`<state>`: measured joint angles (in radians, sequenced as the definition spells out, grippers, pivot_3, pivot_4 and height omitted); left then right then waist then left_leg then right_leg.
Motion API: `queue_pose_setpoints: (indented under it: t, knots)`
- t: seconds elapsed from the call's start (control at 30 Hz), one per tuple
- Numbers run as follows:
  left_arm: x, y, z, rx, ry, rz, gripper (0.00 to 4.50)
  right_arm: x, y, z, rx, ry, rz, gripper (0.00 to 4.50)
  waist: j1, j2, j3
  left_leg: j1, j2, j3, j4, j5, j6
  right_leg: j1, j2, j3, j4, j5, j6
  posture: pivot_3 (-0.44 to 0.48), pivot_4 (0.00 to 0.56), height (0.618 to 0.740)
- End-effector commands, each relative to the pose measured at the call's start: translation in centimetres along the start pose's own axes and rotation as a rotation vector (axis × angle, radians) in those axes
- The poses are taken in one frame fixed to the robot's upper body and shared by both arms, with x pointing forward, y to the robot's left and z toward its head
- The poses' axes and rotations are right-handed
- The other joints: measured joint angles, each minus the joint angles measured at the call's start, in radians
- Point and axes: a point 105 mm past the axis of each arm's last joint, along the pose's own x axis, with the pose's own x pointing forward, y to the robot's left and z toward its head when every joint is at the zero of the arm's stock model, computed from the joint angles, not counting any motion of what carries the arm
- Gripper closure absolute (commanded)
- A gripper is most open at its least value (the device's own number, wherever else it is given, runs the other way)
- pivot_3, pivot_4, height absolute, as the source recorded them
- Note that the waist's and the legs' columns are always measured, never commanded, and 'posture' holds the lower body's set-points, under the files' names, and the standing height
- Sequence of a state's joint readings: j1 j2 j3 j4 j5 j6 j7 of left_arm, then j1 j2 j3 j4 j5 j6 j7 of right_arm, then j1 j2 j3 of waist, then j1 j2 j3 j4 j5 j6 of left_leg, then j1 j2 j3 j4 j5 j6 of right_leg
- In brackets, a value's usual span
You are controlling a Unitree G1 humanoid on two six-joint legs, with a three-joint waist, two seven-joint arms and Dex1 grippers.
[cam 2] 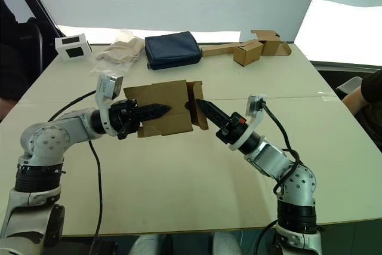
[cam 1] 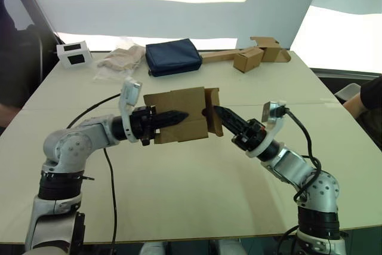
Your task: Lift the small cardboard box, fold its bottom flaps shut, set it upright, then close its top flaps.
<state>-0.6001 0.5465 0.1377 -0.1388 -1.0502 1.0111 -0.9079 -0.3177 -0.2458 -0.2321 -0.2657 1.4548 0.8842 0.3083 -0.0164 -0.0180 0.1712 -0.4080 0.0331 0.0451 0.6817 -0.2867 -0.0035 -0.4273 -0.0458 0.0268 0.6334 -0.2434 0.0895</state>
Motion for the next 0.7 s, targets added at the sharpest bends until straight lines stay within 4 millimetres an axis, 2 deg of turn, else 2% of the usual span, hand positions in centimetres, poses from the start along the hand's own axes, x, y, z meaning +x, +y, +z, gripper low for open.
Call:
queue_pose_setpoints:
  t: [0.03, 0.43, 0.7]
  knots:
    - [0.1, -0.6, 1.0, 0.05, -0.023, -0.02, 4.5, 0.2, 0.8, 0.2, -0.049, -0.001, 0.021, 2.46, 0.0, 0.0, 0.0, 0.0, 0.0, 0.0, 0.0, 0.0, 0.0, 0.0, 0.0, 0.0, 0.0, 0.0, 0.0, 0.0, 0.15, 0.74]
    - [0.4, -0.1, 0.6, 0.057, -0.025, -0.004, 4.5, 0.7, 1.5, -0.3, -0.157, 0.023, -0.004, 2.46, 0.0, 0.0, 0.0, 0.0, 0.0, 0.0, 0.0, 0.0, 0.0, 0.0, 0.0, 0.0, 0.0, -0.001, -0.002, 0.0, 0.15, 0.74]
    - [0.3, 0.1, 0.5, 0.052, -0.03, 0.01, 4.5, 0.3, 2.3, -0.6, -0.188, 0.032, -0.003, 2.46, 0.0, 0.0, 0.0, 0.0, 0.0, 0.0, 0.0, 0.0, 0.0, 0.0, 0.0, 0.0, 0.0, -0.001, -0.002, 0.0, 0.15, 0.74]
